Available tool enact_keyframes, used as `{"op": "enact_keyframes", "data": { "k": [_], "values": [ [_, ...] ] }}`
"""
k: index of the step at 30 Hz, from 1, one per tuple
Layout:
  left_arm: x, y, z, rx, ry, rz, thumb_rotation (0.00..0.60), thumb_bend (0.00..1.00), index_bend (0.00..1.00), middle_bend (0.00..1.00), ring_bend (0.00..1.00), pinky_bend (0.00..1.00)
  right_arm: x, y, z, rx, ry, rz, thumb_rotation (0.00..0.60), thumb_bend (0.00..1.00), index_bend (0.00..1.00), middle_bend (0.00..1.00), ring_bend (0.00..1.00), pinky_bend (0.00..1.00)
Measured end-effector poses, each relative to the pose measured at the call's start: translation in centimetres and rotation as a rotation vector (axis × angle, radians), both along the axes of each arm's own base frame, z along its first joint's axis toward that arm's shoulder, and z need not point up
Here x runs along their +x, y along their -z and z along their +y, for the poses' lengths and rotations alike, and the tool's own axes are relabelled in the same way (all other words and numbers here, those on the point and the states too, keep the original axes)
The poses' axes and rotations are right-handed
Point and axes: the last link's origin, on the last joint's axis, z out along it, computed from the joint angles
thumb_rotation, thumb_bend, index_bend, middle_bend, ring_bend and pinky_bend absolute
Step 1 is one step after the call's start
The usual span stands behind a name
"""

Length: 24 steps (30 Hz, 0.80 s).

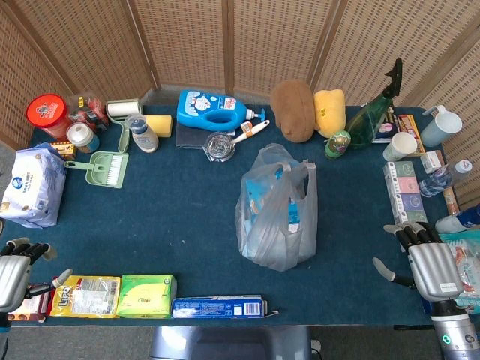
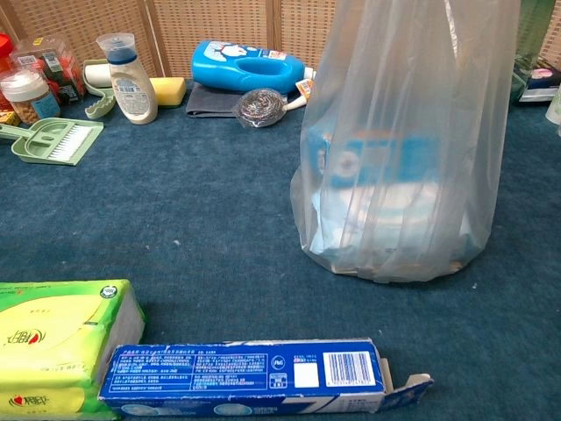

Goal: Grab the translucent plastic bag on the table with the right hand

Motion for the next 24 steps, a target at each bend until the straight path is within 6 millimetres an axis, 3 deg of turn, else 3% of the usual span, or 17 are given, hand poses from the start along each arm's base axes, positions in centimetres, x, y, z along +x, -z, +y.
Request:
{"op": "enact_keyframes", "data": {
  "k": [15, 24],
  "values": [
    [-0.1, 0.2, -0.1, -0.004, -0.002, -0.007, 0.0, 0.15, 0.46, 0.51, 0.44, 0.24, 0.1, -0.2, -0.5, 0.021, 0.005, -0.095, 0.001, 0.34, 0.28, 0.34, 0.25, 0.19],
    [0.1, 0.1, 0.2, -0.01, 0.009, -0.008, 0.0, 0.15, 0.46, 0.51, 0.44, 0.24, 2.1, -0.8, -2.5, 0.107, -0.028, -0.406, 0.005, 0.34, 0.27, 0.33, 0.26, 0.21]
  ]
}}
